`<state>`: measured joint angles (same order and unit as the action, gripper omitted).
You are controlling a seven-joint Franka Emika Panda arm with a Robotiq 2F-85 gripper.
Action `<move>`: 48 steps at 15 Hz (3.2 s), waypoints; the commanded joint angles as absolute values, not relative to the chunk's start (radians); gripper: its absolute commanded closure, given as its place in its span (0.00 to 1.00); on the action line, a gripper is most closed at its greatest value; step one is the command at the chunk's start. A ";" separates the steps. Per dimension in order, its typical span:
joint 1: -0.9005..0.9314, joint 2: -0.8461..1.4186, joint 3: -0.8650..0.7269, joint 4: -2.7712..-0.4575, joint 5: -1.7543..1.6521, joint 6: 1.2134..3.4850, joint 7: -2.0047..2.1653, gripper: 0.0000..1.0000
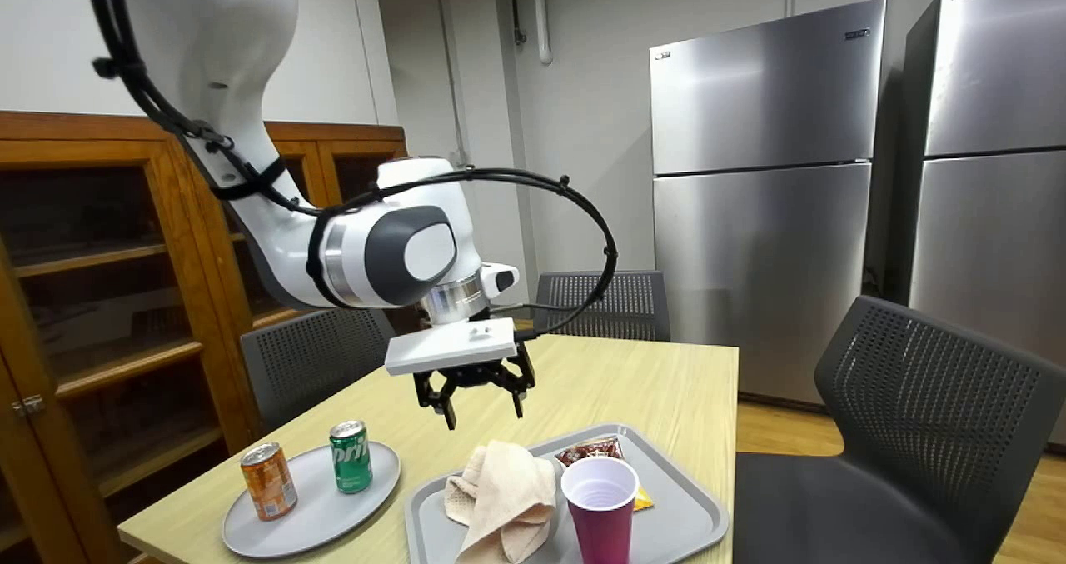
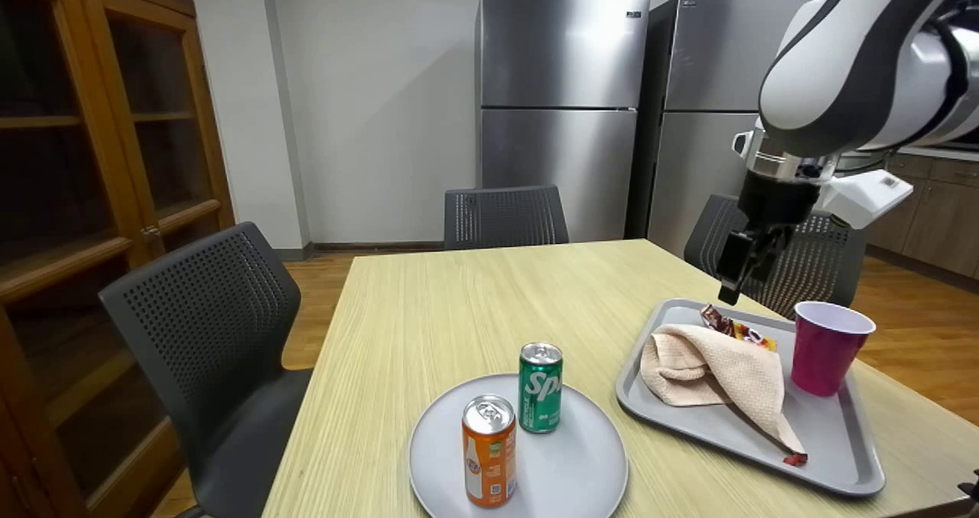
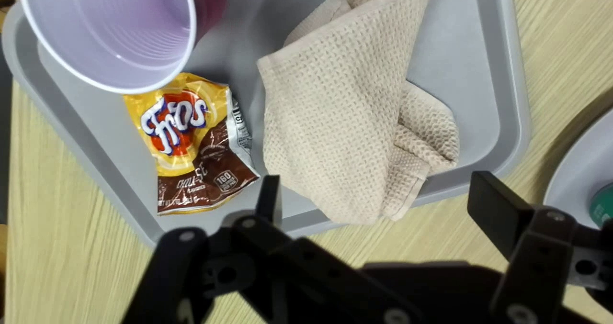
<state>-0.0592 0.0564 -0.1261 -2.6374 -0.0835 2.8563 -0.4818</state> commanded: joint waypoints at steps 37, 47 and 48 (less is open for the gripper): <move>-0.167 0.586 -0.034 -2.355 -0.263 3.044 -0.497 0.73; -0.198 0.496 -0.004 -2.405 -0.256 3.010 -0.506 0.97; -0.204 0.483 0.003 -2.411 -0.254 3.004 -0.509 0.97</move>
<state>-0.1672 0.5581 -0.0317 -2.3669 -0.2292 3.0306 -0.5218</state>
